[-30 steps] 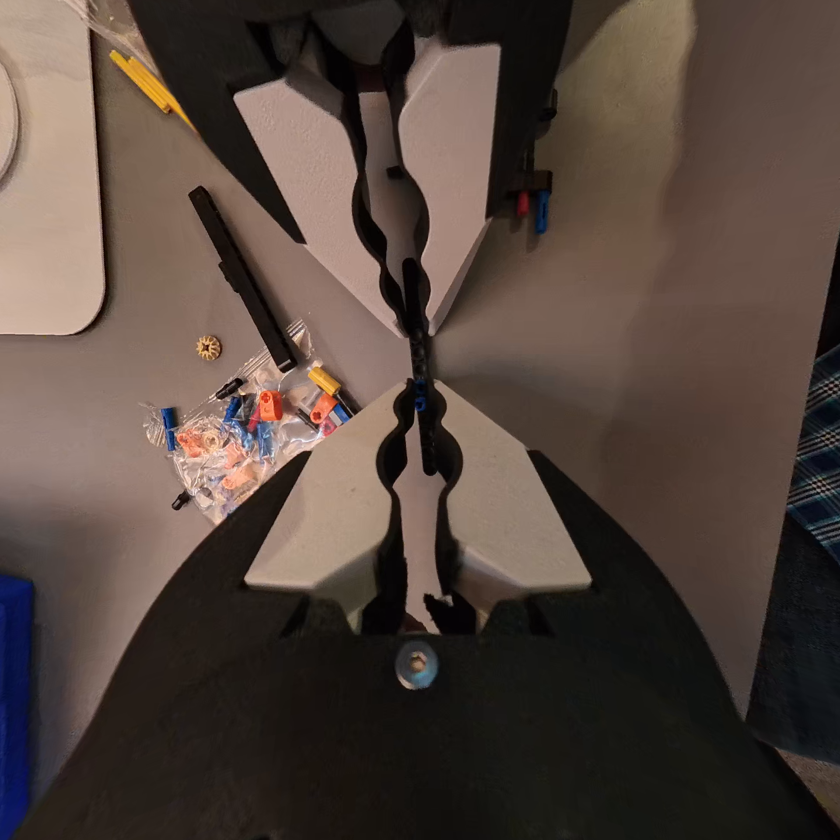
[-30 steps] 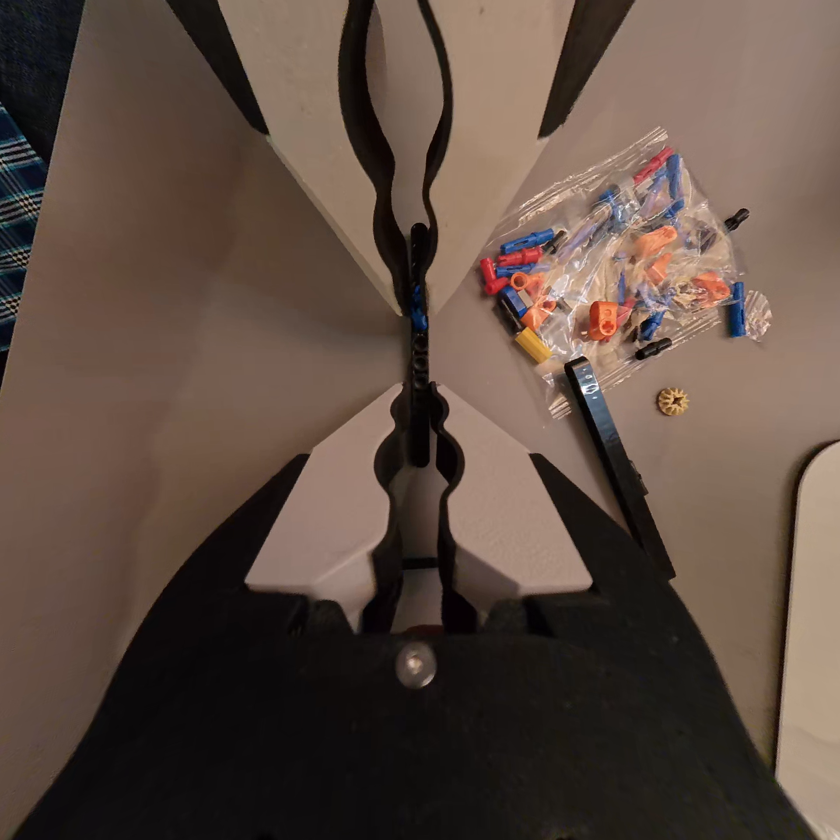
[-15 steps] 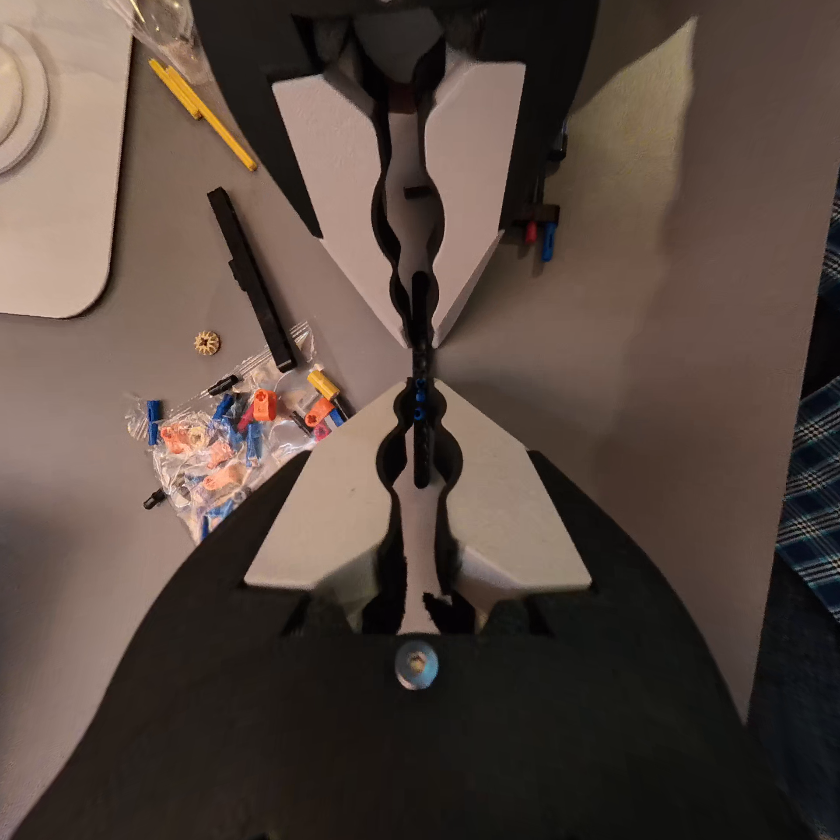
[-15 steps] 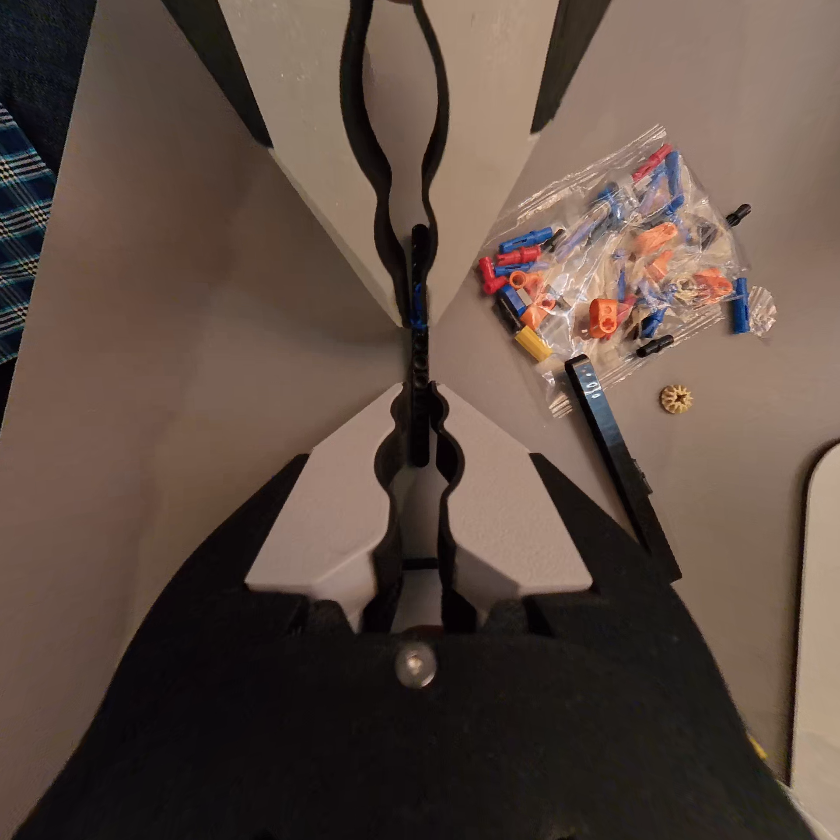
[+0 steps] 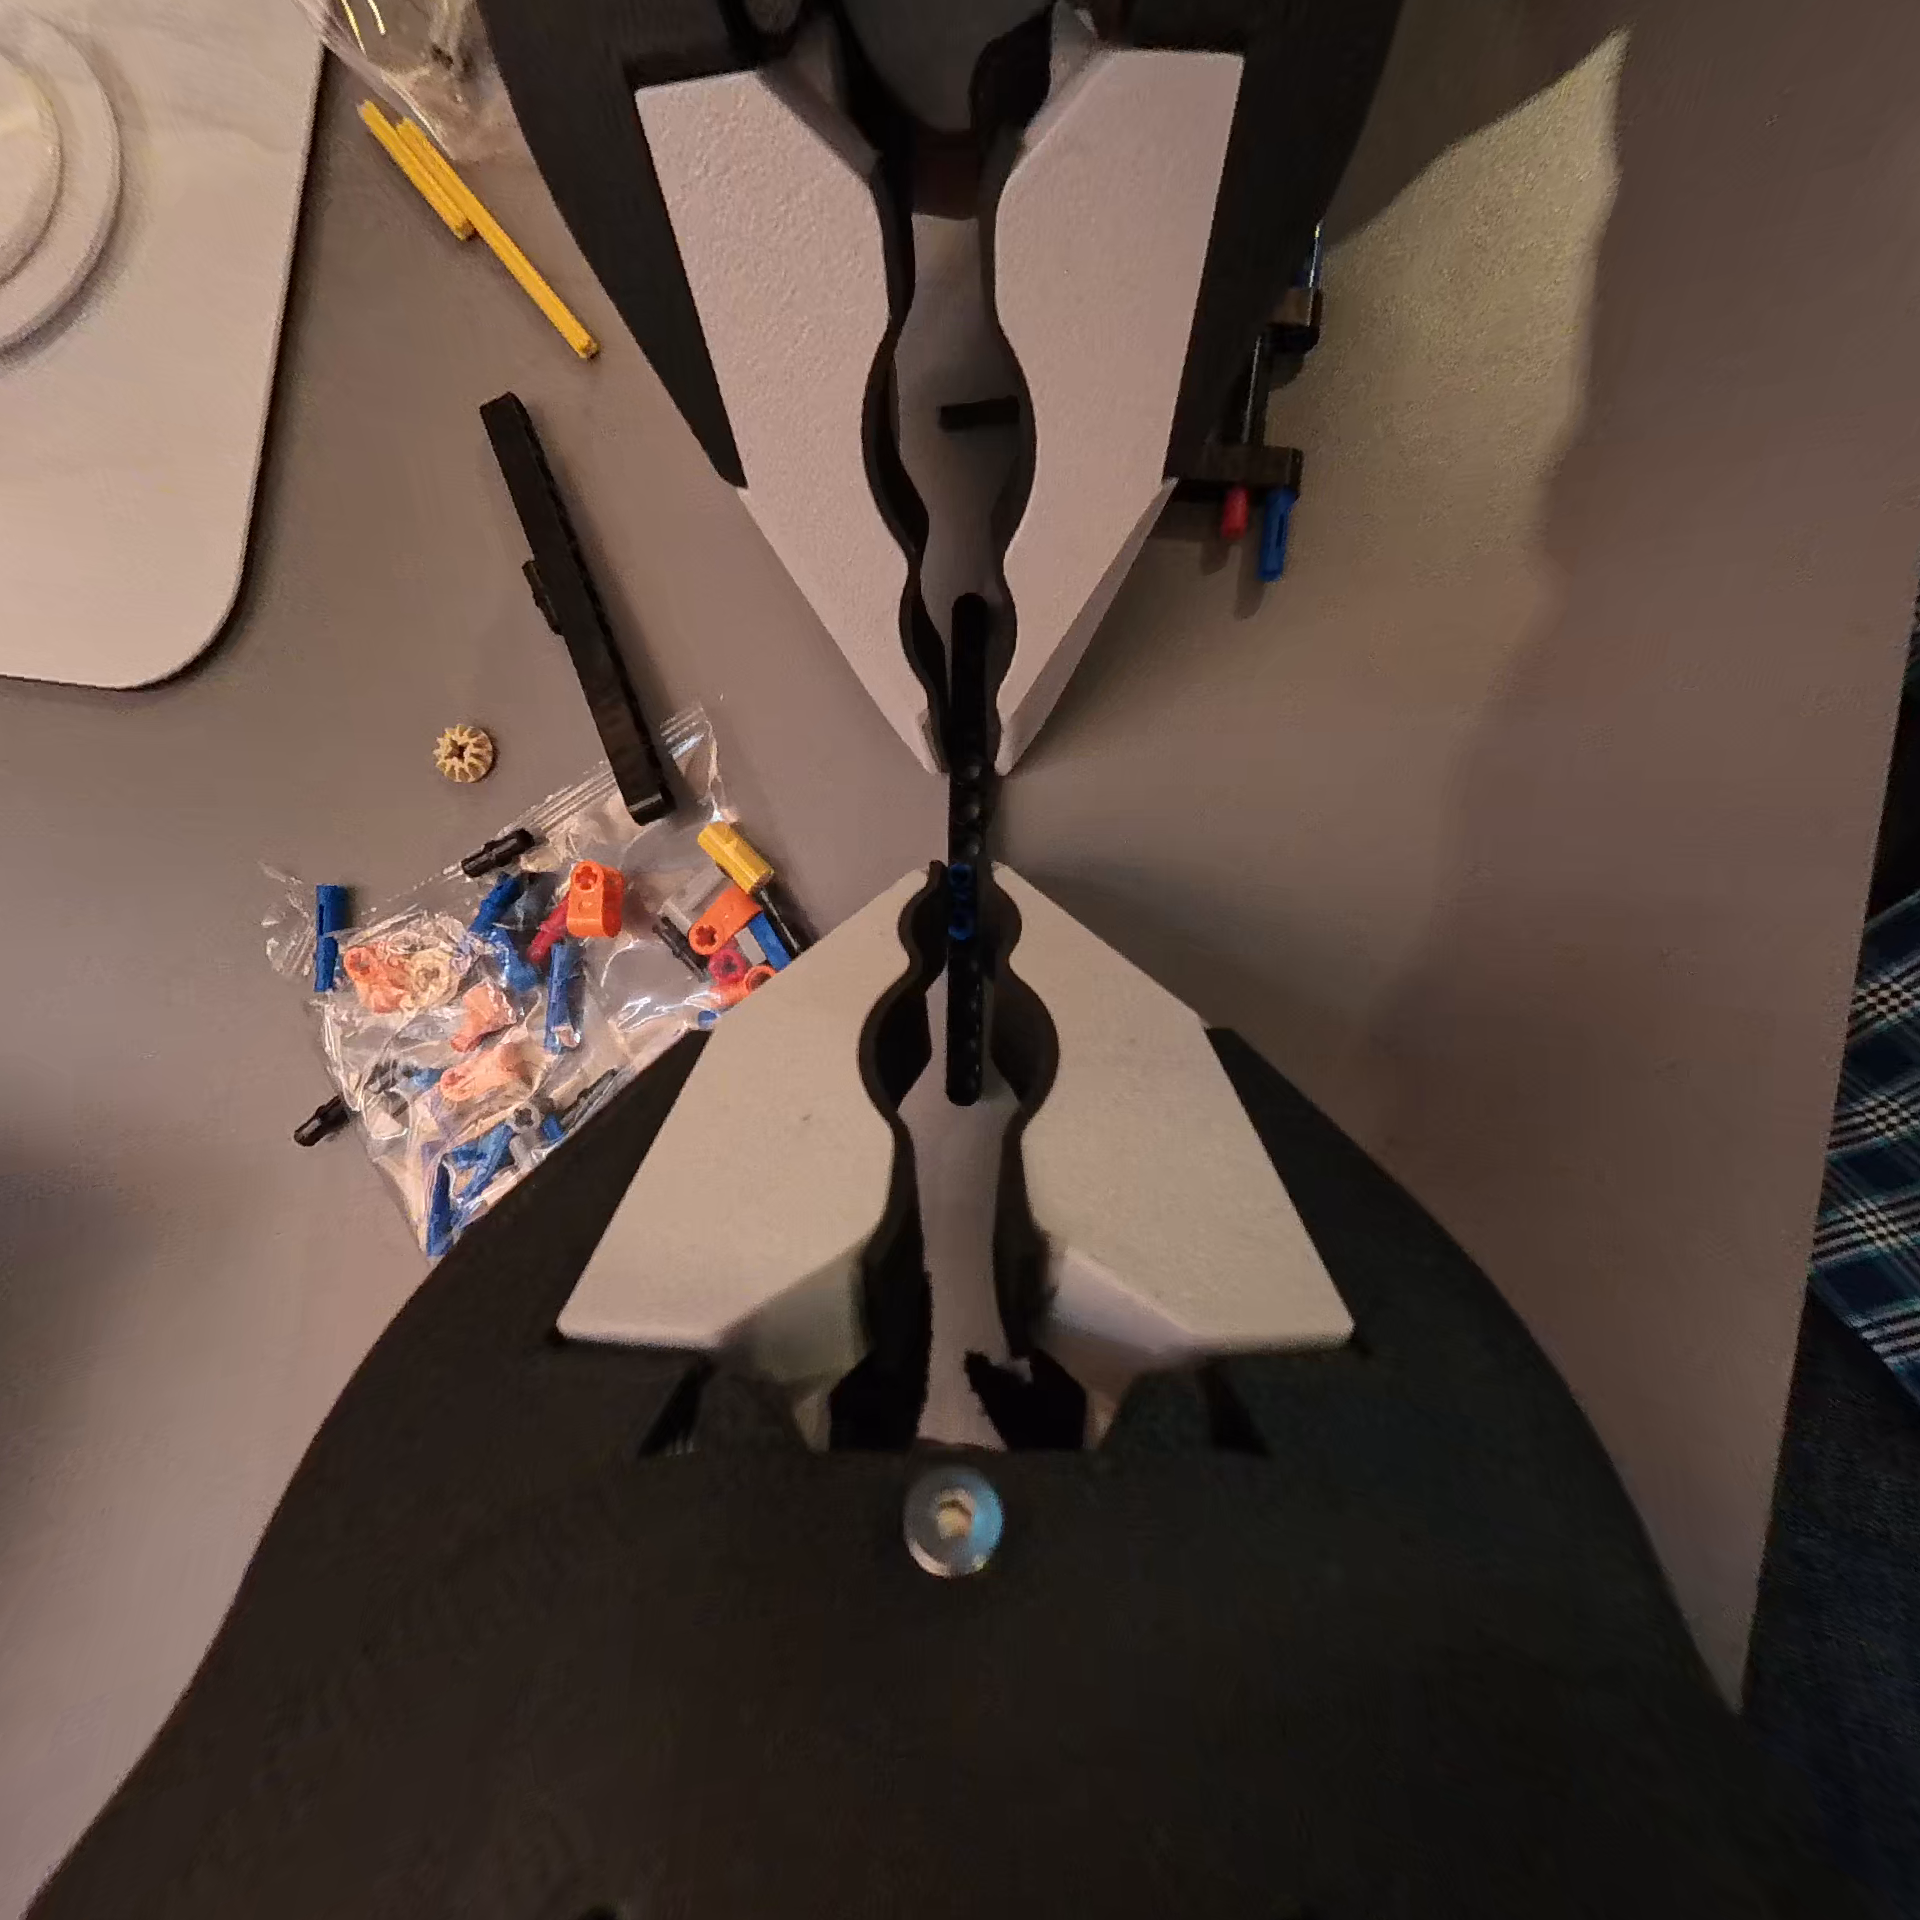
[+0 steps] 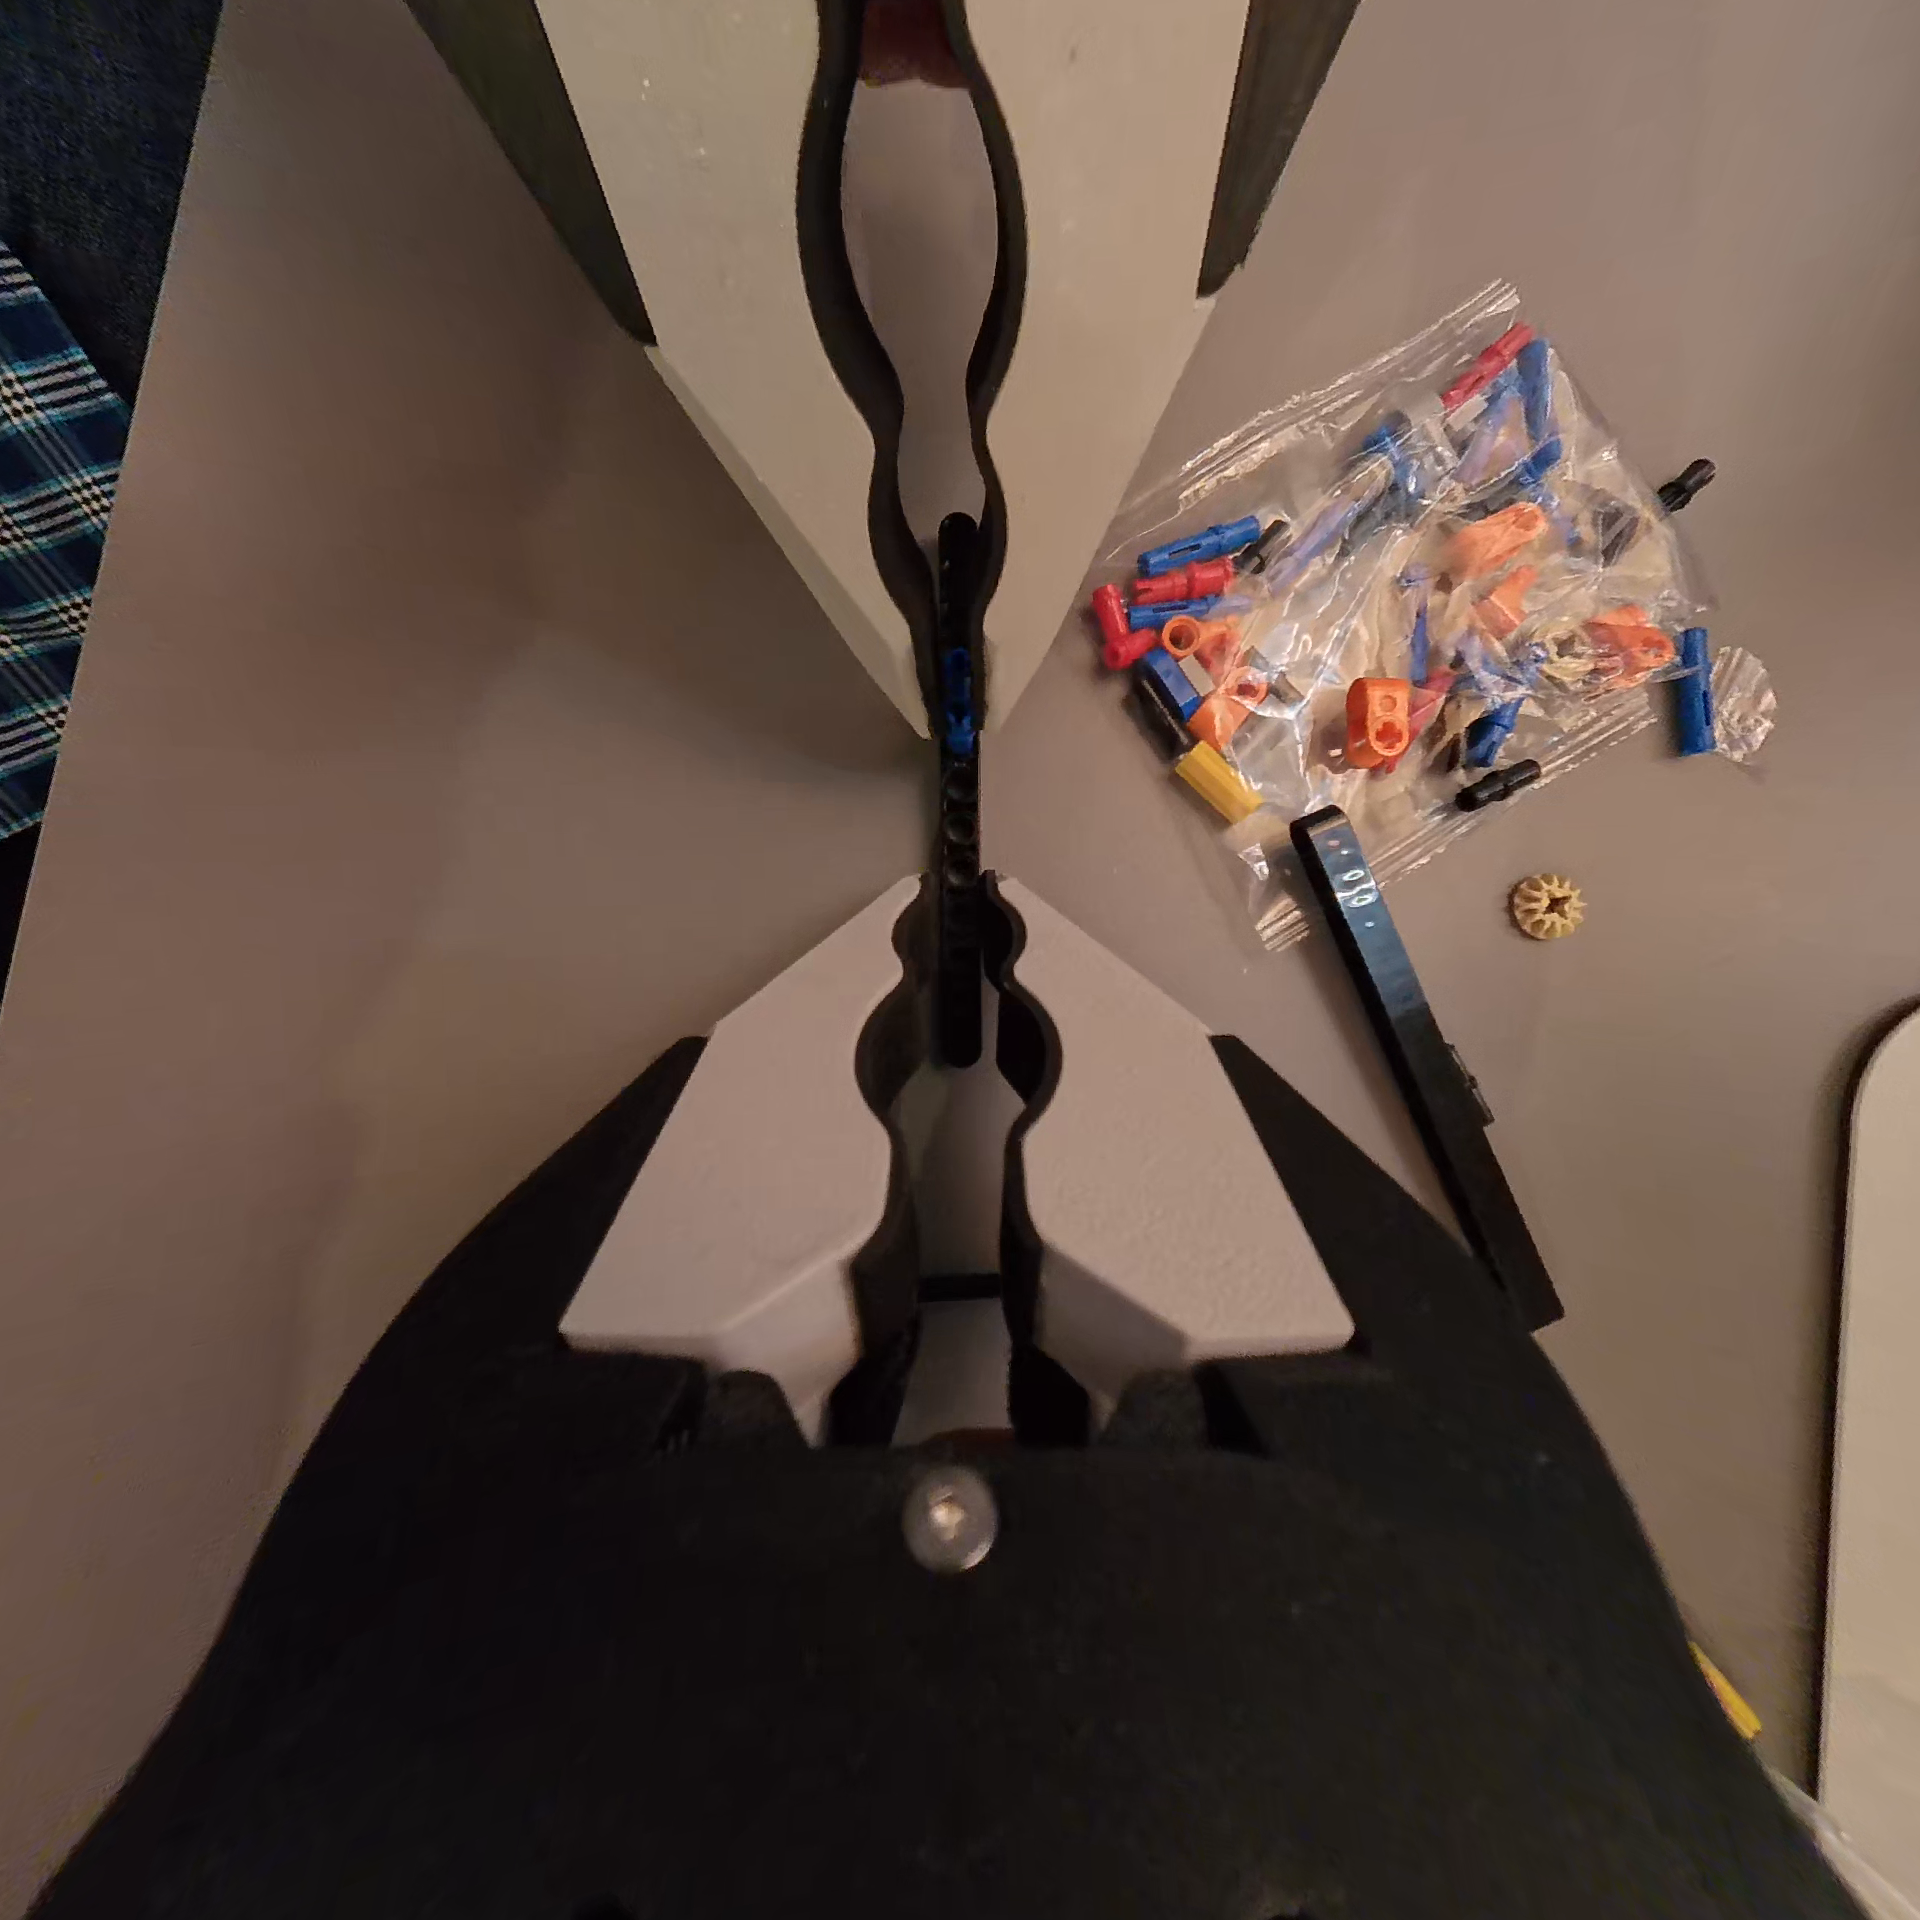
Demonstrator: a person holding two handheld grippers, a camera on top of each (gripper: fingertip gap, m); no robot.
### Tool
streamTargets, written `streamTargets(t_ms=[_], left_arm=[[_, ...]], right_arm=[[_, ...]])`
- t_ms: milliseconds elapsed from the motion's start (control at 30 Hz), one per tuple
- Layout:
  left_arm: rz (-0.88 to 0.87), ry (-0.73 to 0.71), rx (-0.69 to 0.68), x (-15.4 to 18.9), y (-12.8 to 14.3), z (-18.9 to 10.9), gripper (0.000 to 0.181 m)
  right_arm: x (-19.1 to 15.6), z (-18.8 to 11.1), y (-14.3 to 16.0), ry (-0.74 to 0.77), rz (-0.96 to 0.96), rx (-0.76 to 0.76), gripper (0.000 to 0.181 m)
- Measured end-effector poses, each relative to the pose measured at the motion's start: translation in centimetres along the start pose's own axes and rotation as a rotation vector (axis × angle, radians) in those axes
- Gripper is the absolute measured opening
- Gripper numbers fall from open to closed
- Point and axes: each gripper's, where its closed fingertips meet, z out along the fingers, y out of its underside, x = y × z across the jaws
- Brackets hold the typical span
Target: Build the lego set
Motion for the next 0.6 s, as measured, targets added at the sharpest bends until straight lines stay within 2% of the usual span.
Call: streamTargets(t_ms=[367,467,600], left_arm=[[-0.021,0.015,-0.005,-0.1,-0.1,0.1,0.001],[-0.064,0.028,0.035,0.1,-0.3,0.0,0.011],[-0.094,-0.024,0.1,-0.4,-0.8,-1.0,0.026]], right_arm=[[0.0,-0.1,0.1,-0.003,0.005,-0.011,0.004],[-0.2,-0.1,0.0,-0.023,0.033,-0.003,0.003],[0.0,-0.8,-0.6,-0.079,0.133,0.067,0.003]])
